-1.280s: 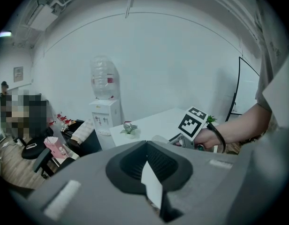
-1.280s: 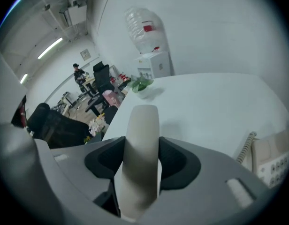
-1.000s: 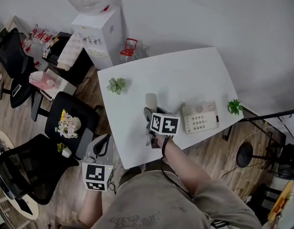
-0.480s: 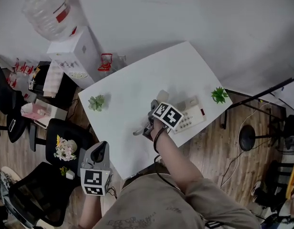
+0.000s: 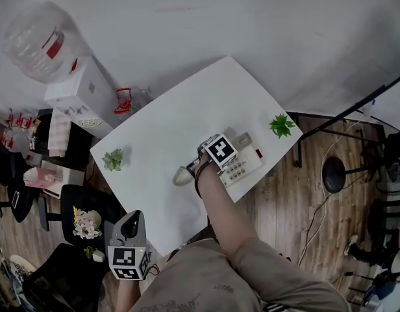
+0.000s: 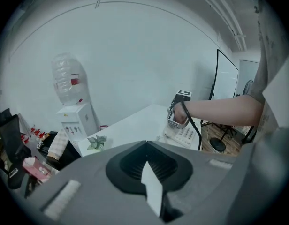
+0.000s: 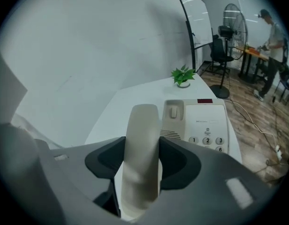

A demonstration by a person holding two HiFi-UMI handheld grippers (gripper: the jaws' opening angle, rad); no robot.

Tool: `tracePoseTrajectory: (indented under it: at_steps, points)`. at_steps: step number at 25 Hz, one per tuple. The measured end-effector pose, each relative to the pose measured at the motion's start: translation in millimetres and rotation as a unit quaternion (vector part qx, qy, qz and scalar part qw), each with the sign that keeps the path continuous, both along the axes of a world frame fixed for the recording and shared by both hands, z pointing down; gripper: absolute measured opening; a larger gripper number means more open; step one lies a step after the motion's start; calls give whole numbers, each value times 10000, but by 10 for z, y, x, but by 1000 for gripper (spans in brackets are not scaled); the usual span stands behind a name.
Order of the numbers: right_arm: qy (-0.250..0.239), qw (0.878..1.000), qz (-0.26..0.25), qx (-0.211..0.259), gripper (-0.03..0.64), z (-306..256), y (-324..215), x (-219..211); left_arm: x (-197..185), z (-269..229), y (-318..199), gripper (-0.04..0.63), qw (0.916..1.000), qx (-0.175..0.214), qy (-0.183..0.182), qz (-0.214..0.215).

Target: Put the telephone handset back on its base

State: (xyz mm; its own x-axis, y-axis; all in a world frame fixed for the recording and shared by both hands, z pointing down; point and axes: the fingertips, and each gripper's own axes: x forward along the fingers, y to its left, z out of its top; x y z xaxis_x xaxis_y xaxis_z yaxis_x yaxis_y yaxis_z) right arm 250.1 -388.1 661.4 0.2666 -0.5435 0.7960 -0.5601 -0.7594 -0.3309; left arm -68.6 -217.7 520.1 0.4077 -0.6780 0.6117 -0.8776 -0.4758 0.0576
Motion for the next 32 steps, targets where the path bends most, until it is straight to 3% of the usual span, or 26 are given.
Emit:
tracePoseTrajectory:
  at_steps: [5, 12, 26, 32]
  points:
    - [178, 9980, 596, -66, 244, 18, -18, 417, 1, 9, 56, 3, 9996, -45, 99, -265]
    - [178, 9940, 1021, -355, 245, 203, 59, 766, 39, 118, 0, 3, 9992, -218, 42, -331]
    - [493, 9933, 908, -515, 257, 281, 159, 812, 186, 161, -2, 3, 9984, -348, 265, -363]
    - [333, 9955, 744, -483, 328, 341, 202, 774, 132, 170, -35, 3, 9984, -336, 237, -387]
